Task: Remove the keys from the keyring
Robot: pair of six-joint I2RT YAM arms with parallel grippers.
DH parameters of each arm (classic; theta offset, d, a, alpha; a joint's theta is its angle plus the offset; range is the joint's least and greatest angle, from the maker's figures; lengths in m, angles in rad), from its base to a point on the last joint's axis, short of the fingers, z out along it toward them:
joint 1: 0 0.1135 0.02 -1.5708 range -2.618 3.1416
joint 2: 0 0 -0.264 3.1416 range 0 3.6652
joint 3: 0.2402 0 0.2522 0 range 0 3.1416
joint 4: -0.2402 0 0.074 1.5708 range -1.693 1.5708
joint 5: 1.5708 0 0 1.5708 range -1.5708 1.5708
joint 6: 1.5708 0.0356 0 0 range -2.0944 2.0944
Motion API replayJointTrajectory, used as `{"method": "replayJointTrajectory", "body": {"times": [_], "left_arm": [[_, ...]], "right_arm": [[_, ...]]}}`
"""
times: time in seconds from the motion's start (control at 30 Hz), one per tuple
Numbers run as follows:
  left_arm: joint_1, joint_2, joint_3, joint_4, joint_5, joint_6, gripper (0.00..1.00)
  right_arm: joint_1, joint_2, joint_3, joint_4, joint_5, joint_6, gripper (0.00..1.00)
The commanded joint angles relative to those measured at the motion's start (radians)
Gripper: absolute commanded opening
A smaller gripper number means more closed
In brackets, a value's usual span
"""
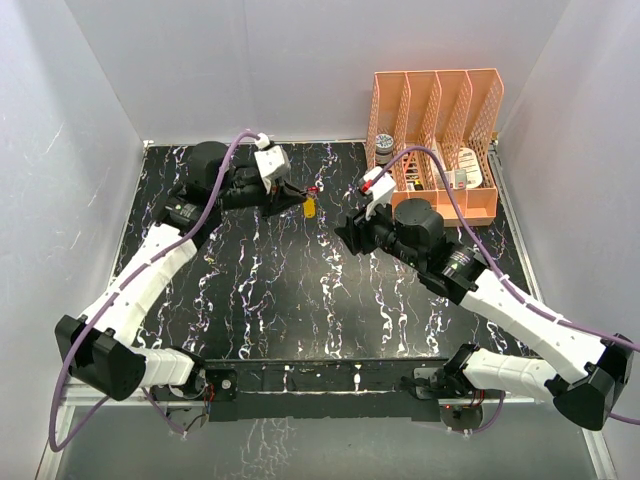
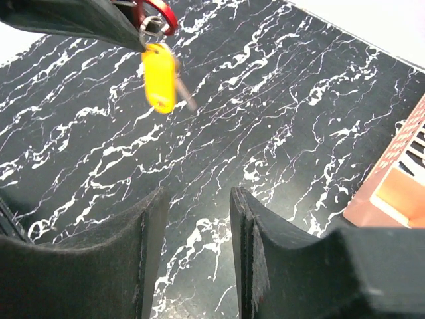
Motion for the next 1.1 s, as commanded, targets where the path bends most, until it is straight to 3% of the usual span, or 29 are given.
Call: {"method": "replayJointTrajectory", "body": {"times": [0.0,0.1,0.23,0.4,0.7,1.07], "left_arm": [[-0.001,0.023,0.153,-0.333,-0.042,0.175,0.00],[-0.003,0.045,0.211,-0.452,-0.068,0.236,0.00],[-0.010,0.076,0.267,-0.564,-0.109,0.296,0.00],[-0.014,0.053,0.202,-0.435,-0.027,0.259,0.00],[-0.016,-0.040,0.039,-0.040,0.196,0.070,0.00],[-0.016,-0.046,-0.161,0.729,0.342,-0.463,0.00]], "right_arm": [[-0.003,-0.020,-0.012,0.196,0.055,0.019,0.39],[-0.002,-0.003,-0.009,0.250,0.032,0.017,0.33],[-0.002,0.024,0.025,0.294,0.007,0.009,0.34],[-0.002,0.040,0.015,0.380,-0.003,-0.003,0.34],[-0.002,-0.051,-0.134,0.512,0.024,-0.034,0.39],[-0.003,-0.231,-0.254,0.548,0.027,-0.046,0.43]]}}
